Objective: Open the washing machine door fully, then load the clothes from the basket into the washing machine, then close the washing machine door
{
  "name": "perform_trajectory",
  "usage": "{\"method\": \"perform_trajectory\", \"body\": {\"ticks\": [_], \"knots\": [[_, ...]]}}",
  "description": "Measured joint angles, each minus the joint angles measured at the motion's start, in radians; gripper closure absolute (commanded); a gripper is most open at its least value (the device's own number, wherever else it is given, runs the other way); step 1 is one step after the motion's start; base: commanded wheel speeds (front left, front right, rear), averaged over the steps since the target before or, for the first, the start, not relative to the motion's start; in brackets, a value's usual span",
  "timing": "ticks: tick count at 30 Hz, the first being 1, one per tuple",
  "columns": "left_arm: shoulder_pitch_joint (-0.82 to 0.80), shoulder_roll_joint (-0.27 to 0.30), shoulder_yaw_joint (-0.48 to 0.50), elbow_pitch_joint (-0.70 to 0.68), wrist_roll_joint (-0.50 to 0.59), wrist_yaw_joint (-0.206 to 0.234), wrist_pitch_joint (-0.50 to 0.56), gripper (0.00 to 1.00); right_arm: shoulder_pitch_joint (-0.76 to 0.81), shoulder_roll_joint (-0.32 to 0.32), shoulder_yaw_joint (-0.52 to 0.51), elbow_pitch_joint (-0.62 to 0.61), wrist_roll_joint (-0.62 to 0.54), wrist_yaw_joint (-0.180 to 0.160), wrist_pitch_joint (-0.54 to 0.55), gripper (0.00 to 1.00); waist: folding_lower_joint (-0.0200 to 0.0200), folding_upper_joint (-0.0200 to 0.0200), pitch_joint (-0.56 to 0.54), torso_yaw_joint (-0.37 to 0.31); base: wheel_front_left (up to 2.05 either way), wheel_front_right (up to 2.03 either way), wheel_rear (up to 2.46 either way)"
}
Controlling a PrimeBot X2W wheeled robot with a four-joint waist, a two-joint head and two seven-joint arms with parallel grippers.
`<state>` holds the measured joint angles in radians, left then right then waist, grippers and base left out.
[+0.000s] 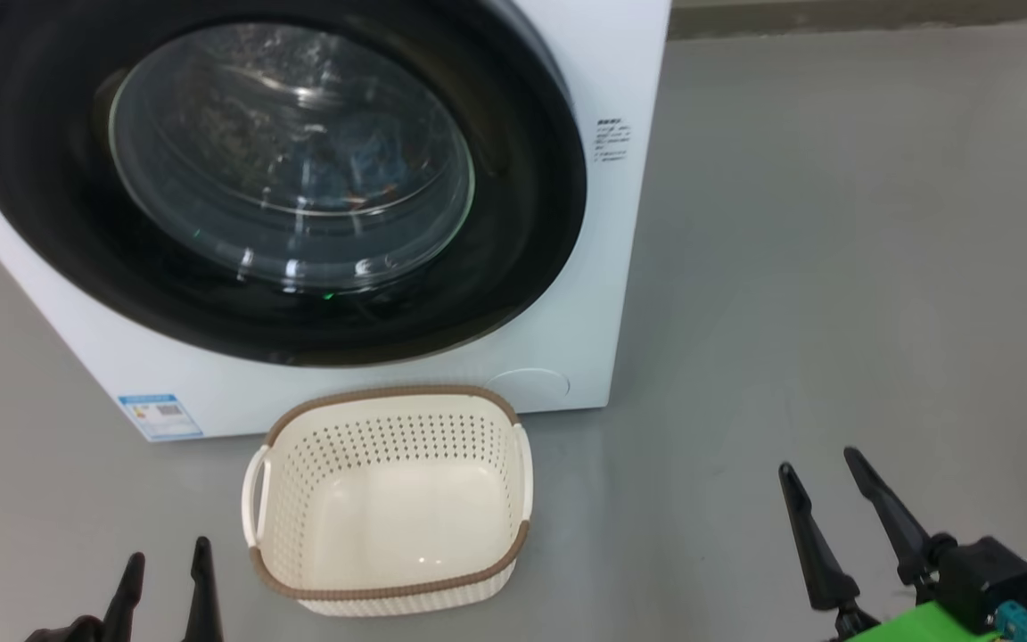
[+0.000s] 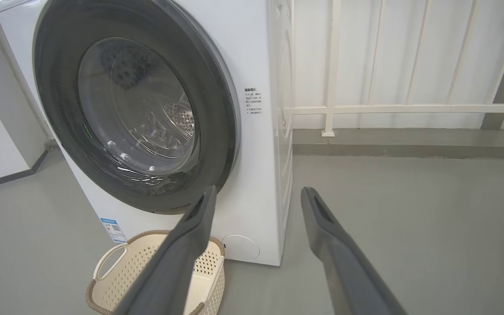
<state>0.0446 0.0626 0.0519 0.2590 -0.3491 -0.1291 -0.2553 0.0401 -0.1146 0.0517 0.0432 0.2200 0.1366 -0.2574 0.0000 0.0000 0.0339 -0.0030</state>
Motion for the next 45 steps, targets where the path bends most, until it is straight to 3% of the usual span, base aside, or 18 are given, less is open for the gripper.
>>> {"method": "perform_trajectory", "body": {"ticks": [21, 22, 31, 45], "knots": [[0.038, 0.011, -0.017, -0.027, -0.005, 0.000, 0.000, 0.00, 0.058, 0.027, -0.033, 0.003, -0.034, 0.000, 0.000, 0.00, 0.0000, 0.0000, -0.032, -0.017, 0.00, 0.00, 0.00], [0.038, 0.011, -0.019, -0.028, -0.006, 0.000, 0.000, 1.00, 0.058, 0.029, -0.033, 0.003, -0.034, 0.000, 0.000, 1.00, 0.0000, 0.0000, -0.032, -0.016, 0.00, 0.00, 0.00], [0.059, -0.030, -0.026, 0.044, -0.029, 0.000, 0.010, 1.00, 0.079, 0.033, -0.029, 0.089, -0.012, 0.000, 0.004, 1.00, 0.0000, 0.0000, -0.032, -0.016, 0.00, 0.00, 0.00], [0.055, -0.030, -0.021, 0.043, -0.178, 0.000, 0.054, 1.00, 0.077, 0.032, -0.032, 0.105, 0.170, 0.000, 0.041, 1.00, 0.0001, 0.0000, -0.031, -0.013, 0.00, 0.00, 0.00]]}}
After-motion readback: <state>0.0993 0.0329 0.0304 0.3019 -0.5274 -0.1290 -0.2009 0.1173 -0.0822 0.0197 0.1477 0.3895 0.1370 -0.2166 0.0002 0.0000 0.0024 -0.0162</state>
